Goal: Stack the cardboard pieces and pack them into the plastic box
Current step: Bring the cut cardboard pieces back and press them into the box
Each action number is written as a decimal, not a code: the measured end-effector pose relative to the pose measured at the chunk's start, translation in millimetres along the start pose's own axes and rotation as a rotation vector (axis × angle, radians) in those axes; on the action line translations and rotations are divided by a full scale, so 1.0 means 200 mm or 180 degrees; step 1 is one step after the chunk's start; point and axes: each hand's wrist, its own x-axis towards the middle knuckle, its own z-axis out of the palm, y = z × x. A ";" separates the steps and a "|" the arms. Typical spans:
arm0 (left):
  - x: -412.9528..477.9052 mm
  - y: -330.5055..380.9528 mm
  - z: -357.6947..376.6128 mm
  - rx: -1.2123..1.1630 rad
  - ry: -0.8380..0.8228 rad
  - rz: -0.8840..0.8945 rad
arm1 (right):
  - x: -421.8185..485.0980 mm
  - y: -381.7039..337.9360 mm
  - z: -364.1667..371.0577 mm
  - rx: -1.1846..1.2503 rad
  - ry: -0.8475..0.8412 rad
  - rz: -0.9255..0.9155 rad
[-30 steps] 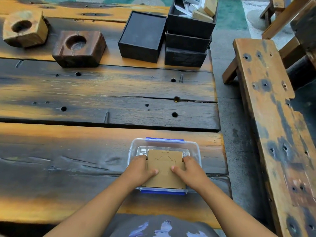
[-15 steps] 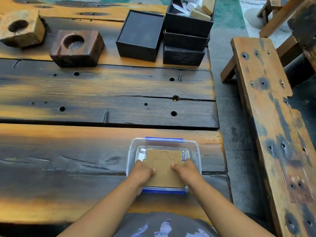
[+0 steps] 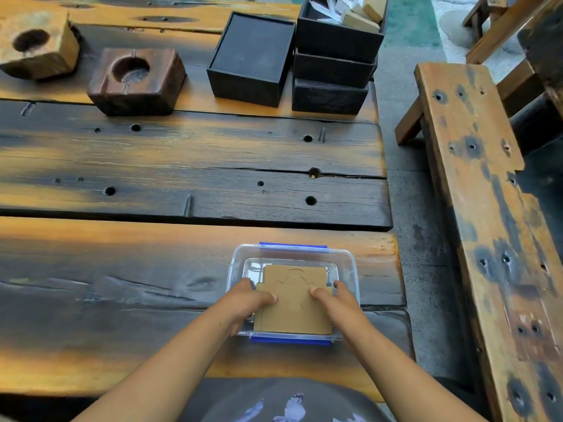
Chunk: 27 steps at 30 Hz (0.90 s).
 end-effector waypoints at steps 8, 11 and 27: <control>0.03 0.00 -0.03 0.0591 -0.0023 0.0211 | 0.05 -0.02 -0.02 -0.0311 -0.0122 -0.0163; 0.04 0.05 -0.03 0.0654 0.0016 0.0280 | 0.08 -0.07 -0.02 -0.0427 -0.0174 -0.0232; 0.03 0.10 0.01 0.1101 0.0246 0.0290 | 0.11 -0.08 -0.02 -0.0819 -0.0016 -0.0499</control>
